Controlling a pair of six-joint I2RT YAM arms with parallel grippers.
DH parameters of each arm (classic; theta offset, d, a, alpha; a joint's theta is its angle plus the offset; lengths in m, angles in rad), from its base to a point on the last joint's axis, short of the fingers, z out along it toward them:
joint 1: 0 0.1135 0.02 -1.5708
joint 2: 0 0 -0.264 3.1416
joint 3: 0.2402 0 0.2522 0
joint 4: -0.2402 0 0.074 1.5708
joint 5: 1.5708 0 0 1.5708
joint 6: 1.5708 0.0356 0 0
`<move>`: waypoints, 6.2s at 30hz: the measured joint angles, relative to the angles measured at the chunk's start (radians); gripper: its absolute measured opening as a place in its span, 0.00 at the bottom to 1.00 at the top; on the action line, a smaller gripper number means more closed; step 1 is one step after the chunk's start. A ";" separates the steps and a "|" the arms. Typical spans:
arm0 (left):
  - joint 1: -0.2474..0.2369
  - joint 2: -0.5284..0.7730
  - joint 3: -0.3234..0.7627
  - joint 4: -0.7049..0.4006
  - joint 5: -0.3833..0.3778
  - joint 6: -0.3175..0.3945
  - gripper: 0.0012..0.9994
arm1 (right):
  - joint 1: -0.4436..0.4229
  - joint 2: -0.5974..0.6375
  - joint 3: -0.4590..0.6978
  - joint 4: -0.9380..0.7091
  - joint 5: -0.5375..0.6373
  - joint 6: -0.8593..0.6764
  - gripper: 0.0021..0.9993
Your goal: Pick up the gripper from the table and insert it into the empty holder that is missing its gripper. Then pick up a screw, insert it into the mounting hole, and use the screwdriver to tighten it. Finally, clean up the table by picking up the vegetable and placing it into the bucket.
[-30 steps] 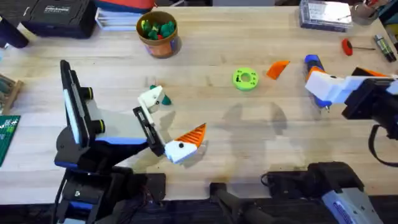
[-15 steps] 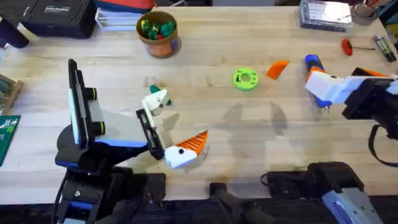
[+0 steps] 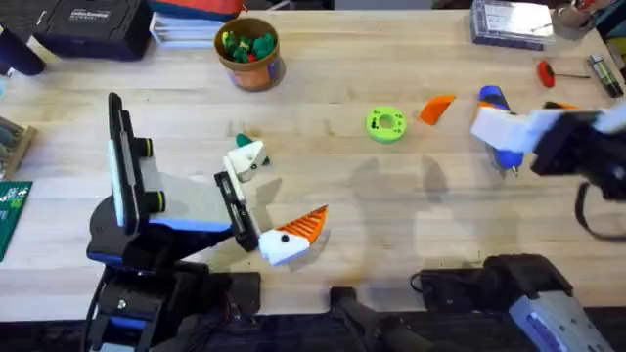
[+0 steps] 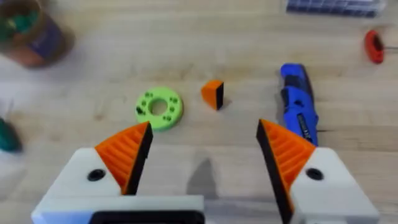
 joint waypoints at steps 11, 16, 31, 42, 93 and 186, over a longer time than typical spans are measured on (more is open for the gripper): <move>0.000 0.000 0.000 0.000 0.001 0.000 0.99 | 0.000 0.588 0.285 -0.032 0.052 -0.263 0.99; 0.000 0.000 0.000 0.000 0.001 0.000 0.99 | 0.001 0.724 0.309 0.043 0.084 -0.370 0.99; 0.000 0.000 0.000 0.000 0.001 0.000 0.99 | 0.046 1.014 0.309 0.066 0.070 -0.526 0.93; 0.000 0.000 0.000 0.000 0.001 0.000 0.99 | 0.045 1.031 0.310 0.109 0.070 -0.541 0.75; 0.000 0.000 0.000 -0.001 0.004 0.000 0.99 | -0.170 0.614 0.168 -0.018 -0.655 0.000 0.01; 0.006 0.000 0.000 0.001 -0.009 0.007 0.99 | 0.438 1.063 -0.307 1.852 -1.124 1.368 0.01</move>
